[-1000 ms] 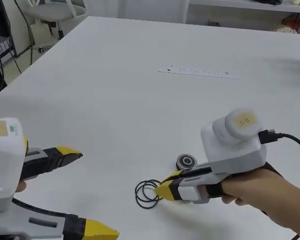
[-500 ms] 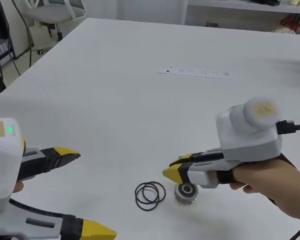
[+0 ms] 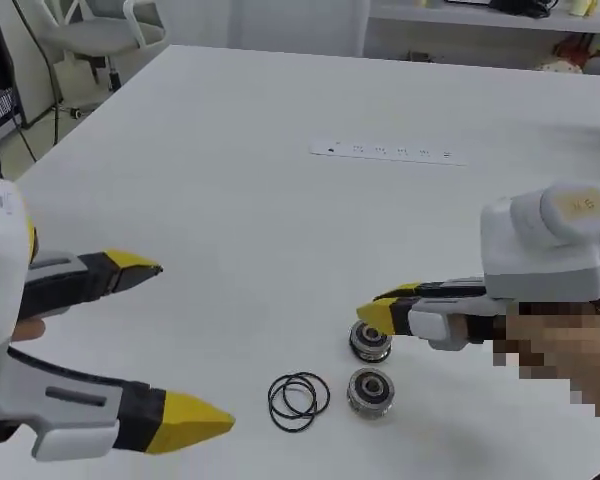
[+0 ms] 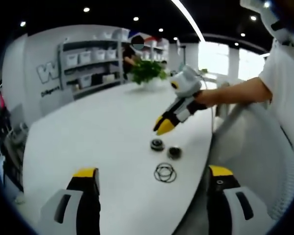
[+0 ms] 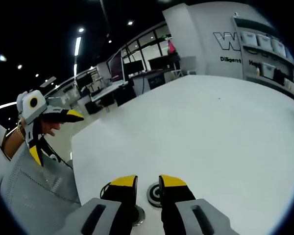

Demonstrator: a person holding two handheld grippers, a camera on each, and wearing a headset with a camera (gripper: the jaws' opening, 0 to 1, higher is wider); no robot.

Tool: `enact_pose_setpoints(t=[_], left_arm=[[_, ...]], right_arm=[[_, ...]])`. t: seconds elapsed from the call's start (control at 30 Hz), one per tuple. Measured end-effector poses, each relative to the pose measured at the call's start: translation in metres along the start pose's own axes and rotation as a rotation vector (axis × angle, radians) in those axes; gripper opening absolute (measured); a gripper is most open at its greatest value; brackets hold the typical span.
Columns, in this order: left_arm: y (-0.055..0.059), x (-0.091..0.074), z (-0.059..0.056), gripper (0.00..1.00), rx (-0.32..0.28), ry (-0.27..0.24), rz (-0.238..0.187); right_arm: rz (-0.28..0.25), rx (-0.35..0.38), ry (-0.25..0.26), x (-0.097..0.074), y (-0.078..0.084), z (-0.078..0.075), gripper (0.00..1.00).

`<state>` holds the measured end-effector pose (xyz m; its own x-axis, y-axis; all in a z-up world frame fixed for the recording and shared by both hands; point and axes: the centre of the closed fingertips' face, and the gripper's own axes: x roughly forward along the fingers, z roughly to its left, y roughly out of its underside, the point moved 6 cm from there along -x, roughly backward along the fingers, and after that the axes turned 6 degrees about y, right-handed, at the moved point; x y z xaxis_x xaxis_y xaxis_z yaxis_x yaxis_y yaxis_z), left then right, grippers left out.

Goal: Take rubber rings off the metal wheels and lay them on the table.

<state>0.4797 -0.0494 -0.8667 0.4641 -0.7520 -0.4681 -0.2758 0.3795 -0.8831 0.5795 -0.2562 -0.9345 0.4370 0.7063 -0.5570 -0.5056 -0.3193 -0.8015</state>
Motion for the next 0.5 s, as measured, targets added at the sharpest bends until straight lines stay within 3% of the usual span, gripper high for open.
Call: enact_pose_setpoints(t=[0.2, 0.5], left_arm=[[-0.037, 0.009, 0.010, 0.88, 0.089, 0.004, -0.048], [-0.075, 0.045, 0.015, 0.78, 0.225, 0.044, -0.036]], right_arm=[[0.019, 0.031, 0.029, -0.001, 0.008, -0.009, 0.15], [0.062, 0.062, 0.066, -0.002, 0.021, -0.021, 0.15]])
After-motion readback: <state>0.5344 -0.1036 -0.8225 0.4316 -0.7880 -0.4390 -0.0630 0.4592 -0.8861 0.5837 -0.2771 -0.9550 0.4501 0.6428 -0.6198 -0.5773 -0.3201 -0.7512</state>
